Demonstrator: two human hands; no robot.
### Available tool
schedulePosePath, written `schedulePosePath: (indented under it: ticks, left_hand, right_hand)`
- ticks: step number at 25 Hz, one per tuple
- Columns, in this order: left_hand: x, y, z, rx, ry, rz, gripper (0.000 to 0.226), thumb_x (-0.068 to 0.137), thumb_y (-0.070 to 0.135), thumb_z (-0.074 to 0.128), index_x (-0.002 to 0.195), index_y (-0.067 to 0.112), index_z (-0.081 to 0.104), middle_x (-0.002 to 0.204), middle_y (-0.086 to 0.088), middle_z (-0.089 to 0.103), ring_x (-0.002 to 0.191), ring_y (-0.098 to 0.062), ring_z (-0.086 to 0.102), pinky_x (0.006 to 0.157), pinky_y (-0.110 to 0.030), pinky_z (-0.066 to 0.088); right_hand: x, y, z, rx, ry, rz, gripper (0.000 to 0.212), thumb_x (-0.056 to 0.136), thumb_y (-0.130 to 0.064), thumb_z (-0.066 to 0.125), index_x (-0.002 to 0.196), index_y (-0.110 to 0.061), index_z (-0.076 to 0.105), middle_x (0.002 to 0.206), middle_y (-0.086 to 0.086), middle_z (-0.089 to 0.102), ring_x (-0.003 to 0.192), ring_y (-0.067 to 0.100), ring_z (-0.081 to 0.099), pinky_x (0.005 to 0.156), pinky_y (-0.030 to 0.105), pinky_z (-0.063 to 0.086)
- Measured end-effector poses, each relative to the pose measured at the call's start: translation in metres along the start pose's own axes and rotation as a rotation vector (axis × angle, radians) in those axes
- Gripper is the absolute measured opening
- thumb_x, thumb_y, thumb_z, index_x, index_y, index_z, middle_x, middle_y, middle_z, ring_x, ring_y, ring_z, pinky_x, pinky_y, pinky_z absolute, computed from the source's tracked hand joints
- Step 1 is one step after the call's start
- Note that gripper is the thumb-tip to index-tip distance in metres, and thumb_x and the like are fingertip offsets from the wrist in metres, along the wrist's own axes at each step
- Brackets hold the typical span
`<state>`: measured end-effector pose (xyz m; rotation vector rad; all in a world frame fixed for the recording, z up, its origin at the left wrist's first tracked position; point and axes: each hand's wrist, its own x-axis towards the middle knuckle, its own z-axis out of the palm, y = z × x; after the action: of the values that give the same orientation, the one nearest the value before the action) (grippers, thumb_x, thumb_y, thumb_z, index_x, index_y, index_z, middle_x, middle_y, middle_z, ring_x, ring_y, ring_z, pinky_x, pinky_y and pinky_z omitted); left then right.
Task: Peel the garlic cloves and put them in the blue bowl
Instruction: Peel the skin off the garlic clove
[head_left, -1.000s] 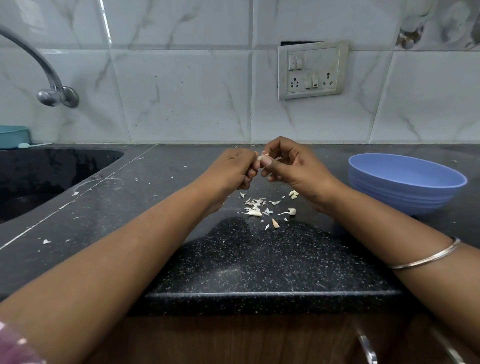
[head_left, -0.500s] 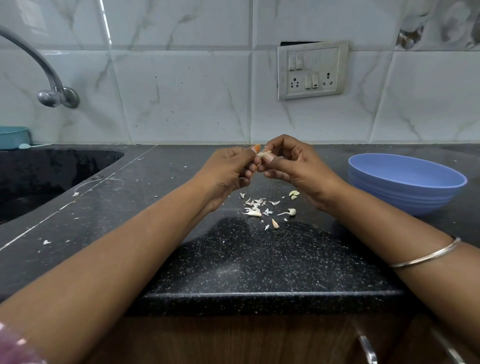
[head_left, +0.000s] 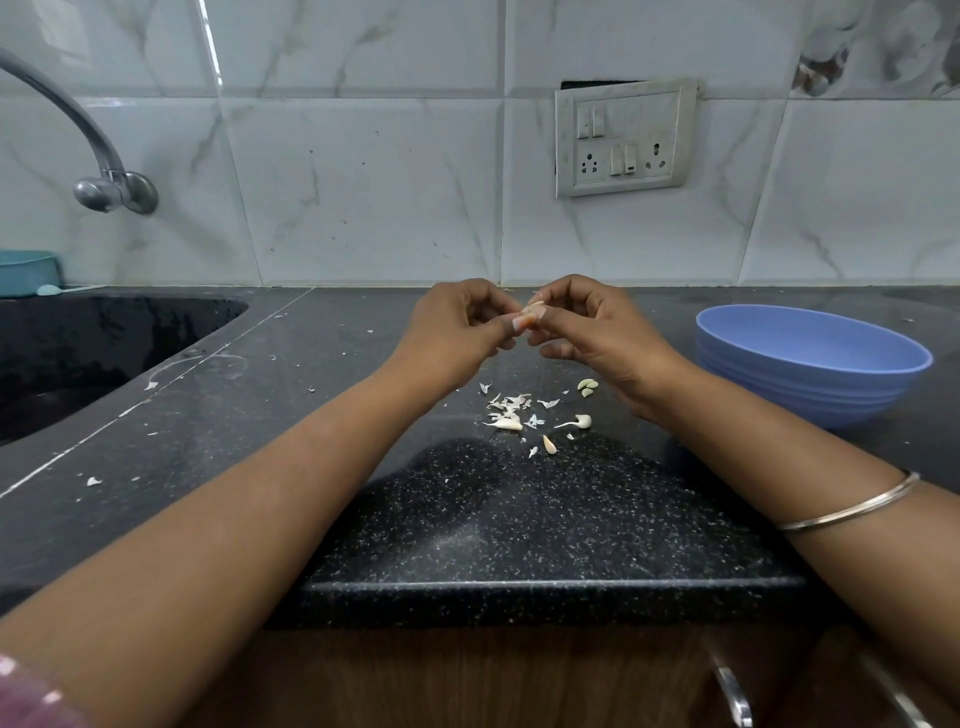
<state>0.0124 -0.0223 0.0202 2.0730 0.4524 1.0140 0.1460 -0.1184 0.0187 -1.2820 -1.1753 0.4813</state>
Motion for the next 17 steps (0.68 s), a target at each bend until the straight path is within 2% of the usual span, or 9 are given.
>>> schedulePosePath:
  ticks: [3, 7, 11, 14, 17]
  left_hand:
    - [0.0008, -0.0002, -0.0012, 0.205, 0.035, 0.106, 0.007, 0.084, 0.026, 0.07, 0.082, 0.02, 0.066, 0.067, 0.01, 0.066, 0.065, -0.004, 0.066, 0.068, -0.027, 0.055]
    - [0.0, -0.0003, -0.001, 0.299, 0.047, 0.146, 0.009, 0.086, 0.028, 0.067, 0.084, 0.019, 0.067, 0.069, 0.007, 0.068, 0.068, -0.01, 0.066, 0.067, -0.029, 0.053]
    - [-0.0009, 0.0002, -0.0005, 0.161, -0.012, 0.1, 0.007, 0.087, 0.022, 0.065, 0.084, 0.016, 0.067, 0.073, 0.001, 0.07, 0.069, -0.01, 0.067, 0.071, -0.029, 0.054]
    - [-0.002, 0.0021, -0.0014, 0.006, -0.054, 0.013, 0.008, 0.091, 0.018, 0.061, 0.084, 0.017, 0.065, 0.075, -0.001, 0.069, 0.07, -0.008, 0.066, 0.068, -0.023, 0.052]
    - [-0.0018, 0.0023, -0.0024, -0.047, -0.083, -0.023, 0.012, 0.094, 0.017, 0.057, 0.084, 0.017, 0.063, 0.074, 0.002, 0.067, 0.068, -0.006, 0.062, 0.064, -0.018, 0.05]
  right_hand:
    - [-0.0002, 0.0002, -0.0004, 0.017, 0.0, 0.01, 0.004, 0.089, -0.01, 0.062, 0.089, -0.014, 0.061, 0.088, 0.008, 0.066, 0.075, 0.011, 0.064, 0.067, 0.021, 0.052]
    - [-0.0019, -0.0013, -0.0008, 0.064, -0.011, -0.012, 0.003, 0.089, -0.01, 0.063, 0.091, -0.011, 0.061, 0.089, 0.012, 0.066, 0.077, 0.013, 0.064, 0.069, 0.021, 0.053]
    - [-0.0016, 0.0011, -0.0027, 0.063, -0.04, -0.042, 0.005, 0.089, -0.003, 0.06, 0.092, -0.007, 0.061, 0.087, 0.017, 0.065, 0.074, 0.011, 0.063, 0.069, 0.019, 0.053]
    - [-0.0013, 0.0003, -0.0044, 0.082, -0.059, -0.042, 0.008, 0.089, -0.001, 0.059, 0.092, -0.007, 0.062, 0.082, 0.011, 0.065, 0.075, 0.009, 0.064, 0.07, 0.017, 0.053]
    - [-0.0019, -0.0003, -0.0048, 0.084, -0.065, -0.036, 0.011, 0.088, 0.001, 0.059, 0.09, -0.008, 0.063, 0.081, 0.007, 0.065, 0.075, 0.008, 0.065, 0.071, 0.017, 0.054]
